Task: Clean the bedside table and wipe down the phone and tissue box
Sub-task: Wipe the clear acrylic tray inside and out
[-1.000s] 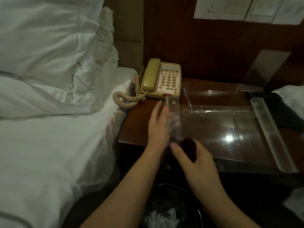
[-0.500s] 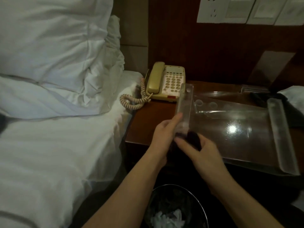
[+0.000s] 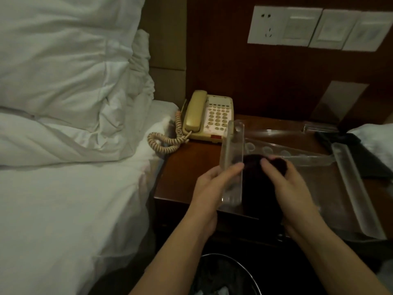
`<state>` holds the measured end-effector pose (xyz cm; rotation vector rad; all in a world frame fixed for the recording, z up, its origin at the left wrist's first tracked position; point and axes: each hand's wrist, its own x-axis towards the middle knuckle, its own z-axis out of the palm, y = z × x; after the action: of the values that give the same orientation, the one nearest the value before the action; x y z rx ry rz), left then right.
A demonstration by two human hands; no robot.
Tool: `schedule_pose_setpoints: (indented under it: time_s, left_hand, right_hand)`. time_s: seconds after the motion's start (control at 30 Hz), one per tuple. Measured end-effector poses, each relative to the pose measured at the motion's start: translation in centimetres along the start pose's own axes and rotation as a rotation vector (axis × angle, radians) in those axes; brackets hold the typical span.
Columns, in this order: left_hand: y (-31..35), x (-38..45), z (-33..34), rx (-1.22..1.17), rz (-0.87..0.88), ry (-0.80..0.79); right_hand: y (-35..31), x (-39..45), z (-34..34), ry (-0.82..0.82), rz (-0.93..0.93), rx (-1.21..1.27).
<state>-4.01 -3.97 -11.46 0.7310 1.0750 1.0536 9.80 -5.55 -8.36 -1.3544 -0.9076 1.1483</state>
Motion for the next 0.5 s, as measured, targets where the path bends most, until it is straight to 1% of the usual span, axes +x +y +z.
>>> schedule_pose_setpoints:
  time_s: [0.03, 0.1, 0.13, 0.2, 0.23, 0.27, 0.37, 0.4, 0.43, 0.5]
  left_hand:
    - [0.0, -0.3, 0.2, 0.005, 0.011, -0.022]
    - [-0.1, -0.7, 0.5, 0.004, 0.027, -0.054]
    - [-0.2, -0.8, 0.6, 0.000, 0.039, -0.063]
    - [-0.1, -1.1, 0.8, -0.018, 0.071, -0.077]
    - [-0.1, -1.2, 0.9, -0.023, 0.086, -0.077]
    - [-0.1, -1.3, 1.0, -0.027, 0.103, -0.072]
    - [0.0, -1.3, 1.3, -0.036, 0.164, -0.057]
    - [0.0, -1.4, 1.4, -0.029, 0.181, -0.065]
    - [0.1, -1.5, 1.4, -0.012, 0.193, -0.079]
    - [0.3, -1.7, 1.3, 0.016, 0.212, -0.122]
  right_hand:
    - [-0.1, 0.4, 0.5, -0.028, 0.058, 0.108]
    - [-0.1, 0.6, 1.6, -0.136, 0.147, 0.331]
    - [0.1, 0.4, 2.0, -0.185, 0.159, 0.401]
    - [0.5, 0.1, 2.1, -0.236, 0.136, 0.427]
    - [0.7, -0.1, 2.0, -0.230, 0.104, 0.387]
    - [0.8, -0.1, 1.9, -0.196, 0.031, 0.276]
    - [1.0, 0.0, 1.0, 0.007, -0.326, -0.296]
    - [0.9, 0.1, 0.8, 0.036, -0.355, -0.336]
    - [0.6, 0.1, 0.7, 0.039, -0.355, -0.310]
    - [0.3, 0.2, 0.1, 0.001, -0.278, -0.191]
